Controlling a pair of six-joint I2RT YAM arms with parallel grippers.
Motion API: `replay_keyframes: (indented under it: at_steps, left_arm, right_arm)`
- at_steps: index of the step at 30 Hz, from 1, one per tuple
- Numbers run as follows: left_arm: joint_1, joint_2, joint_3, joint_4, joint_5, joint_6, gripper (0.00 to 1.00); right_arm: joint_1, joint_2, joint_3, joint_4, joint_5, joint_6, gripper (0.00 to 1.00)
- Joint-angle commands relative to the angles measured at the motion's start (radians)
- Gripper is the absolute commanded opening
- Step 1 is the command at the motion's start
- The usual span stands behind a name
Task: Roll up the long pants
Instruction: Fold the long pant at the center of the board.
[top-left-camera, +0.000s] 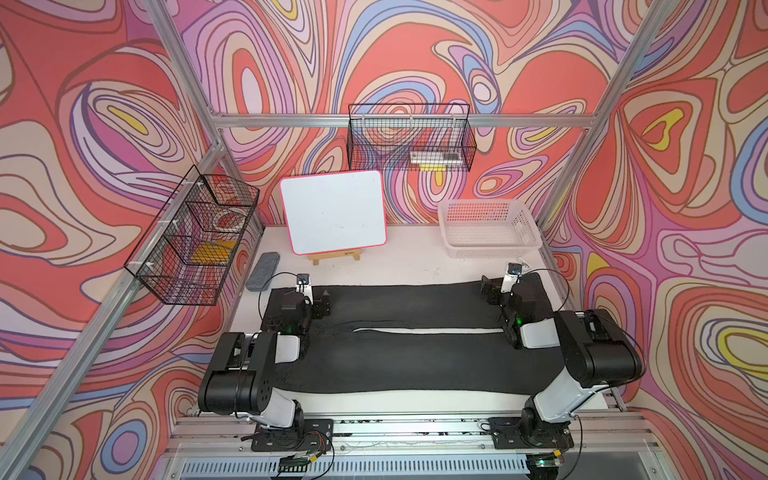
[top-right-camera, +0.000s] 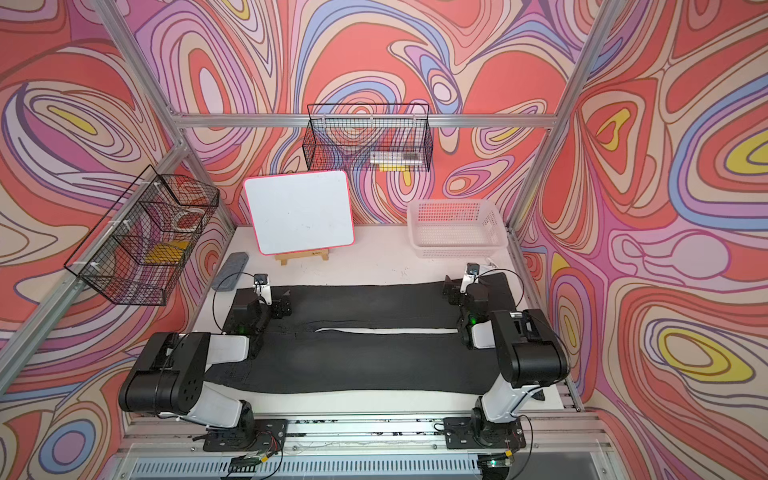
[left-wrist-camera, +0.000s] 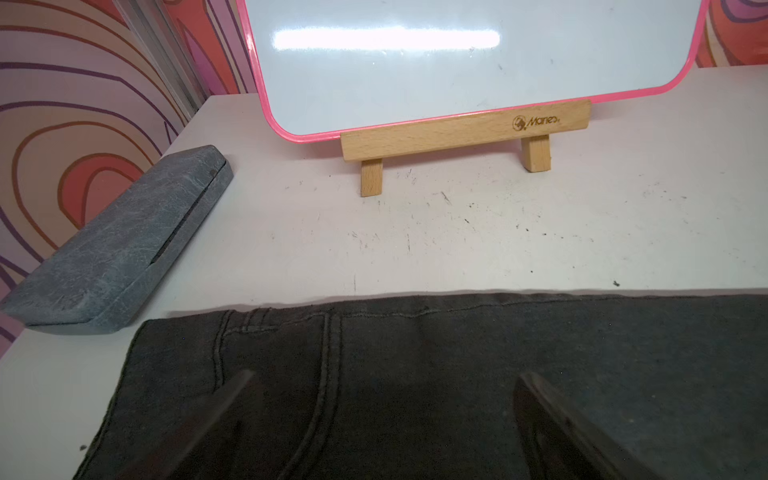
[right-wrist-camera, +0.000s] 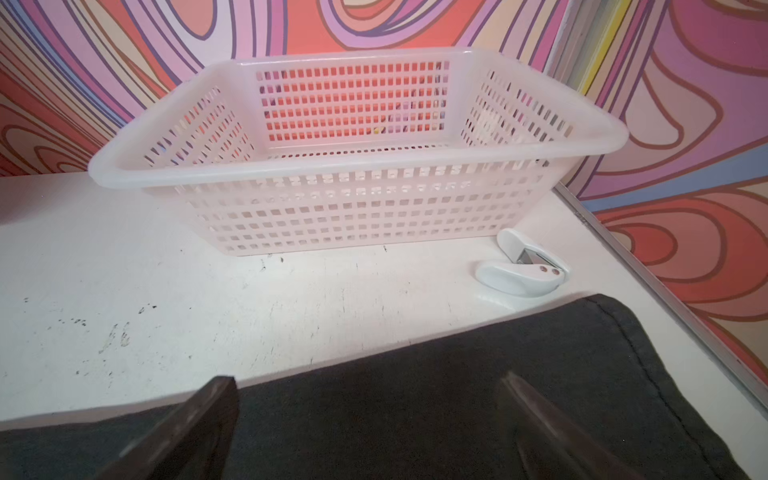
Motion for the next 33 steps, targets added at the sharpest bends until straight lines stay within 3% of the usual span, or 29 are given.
replay_keyframes:
  at_steps: [1,21,23,25,28,30,33]
  left_arm:
    - [-0.006,0.006,0.014,0.029,-0.011,-0.010,0.99]
    - [-0.002,0.001,0.020,0.019,-0.011,-0.010,0.99]
    - [-0.007,-0.084,0.048,-0.101,-0.163,-0.062,0.99]
    - [-0.013,-0.193,0.132,-0.406,-0.336,-0.171,0.99]
    - [-0.014,-0.175,0.343,-0.810,-0.500,-0.313,0.99]
    - [-0.012,-0.114,0.444,-0.960,-0.520,-0.388,0.98]
    - [-0.004,-0.044,0.493,-0.997,-0.509,-0.482,0.95]
  right_arm:
    - [-0.006,0.014,0.014,0.019,0.009,-0.009,0.98]
    - [-0.009,-0.006,0.033,-0.029,0.003,-0.013,0.98]
    - [0.006,-0.098,0.140,-0.309,0.129,0.022,0.98]
    - [0.006,-0.168,0.292,-0.627,0.298,0.143,0.98]
    - [0.006,-0.174,0.436,-0.867,0.374,0.220,0.98]
    - [0.005,-0.142,0.507,-0.937,0.406,0.243,0.98]
    - [0.005,-0.085,0.589,-1.040,0.418,0.297,0.98]
